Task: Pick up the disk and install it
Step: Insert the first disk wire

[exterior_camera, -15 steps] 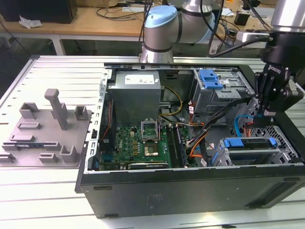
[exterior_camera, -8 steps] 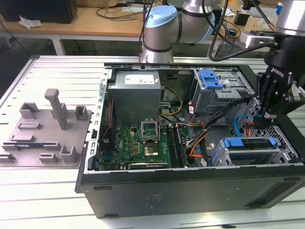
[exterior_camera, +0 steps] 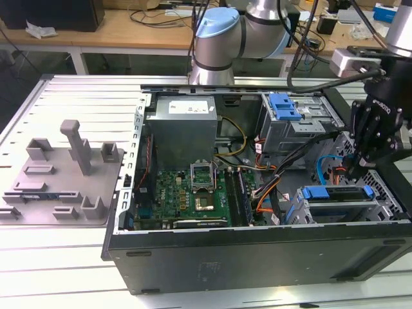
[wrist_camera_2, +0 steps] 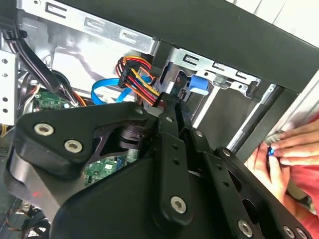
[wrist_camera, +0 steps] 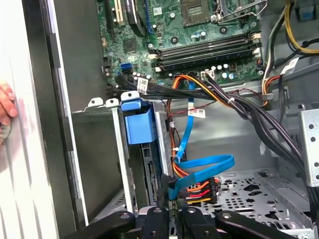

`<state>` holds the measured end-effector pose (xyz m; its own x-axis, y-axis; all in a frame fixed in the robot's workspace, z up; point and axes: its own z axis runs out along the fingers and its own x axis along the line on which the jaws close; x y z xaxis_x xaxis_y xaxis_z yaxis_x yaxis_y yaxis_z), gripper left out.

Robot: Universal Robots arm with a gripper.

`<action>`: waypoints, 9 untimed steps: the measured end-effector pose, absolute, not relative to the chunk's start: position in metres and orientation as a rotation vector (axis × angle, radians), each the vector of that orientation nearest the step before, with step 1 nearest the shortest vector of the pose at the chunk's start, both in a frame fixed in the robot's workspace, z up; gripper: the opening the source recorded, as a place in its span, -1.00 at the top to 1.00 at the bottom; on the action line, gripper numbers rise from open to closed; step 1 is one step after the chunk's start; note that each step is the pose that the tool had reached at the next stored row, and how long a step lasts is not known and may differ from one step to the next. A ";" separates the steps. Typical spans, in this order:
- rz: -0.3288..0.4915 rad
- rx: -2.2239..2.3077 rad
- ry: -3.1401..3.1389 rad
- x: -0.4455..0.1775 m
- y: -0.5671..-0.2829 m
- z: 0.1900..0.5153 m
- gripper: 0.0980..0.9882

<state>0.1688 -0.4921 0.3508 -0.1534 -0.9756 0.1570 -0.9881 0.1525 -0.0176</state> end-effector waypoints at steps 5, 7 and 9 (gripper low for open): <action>0.139 1.985 -2.318 0.169 -0.498 0.351 0.84; 0.139 1.985 -2.318 0.169 -0.498 0.351 0.84; 0.138 1.985 -2.318 0.169 -0.498 0.351 0.84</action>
<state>0.1687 -0.4985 0.3508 -0.1534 -0.9804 0.1237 -0.9881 0.1531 -0.0124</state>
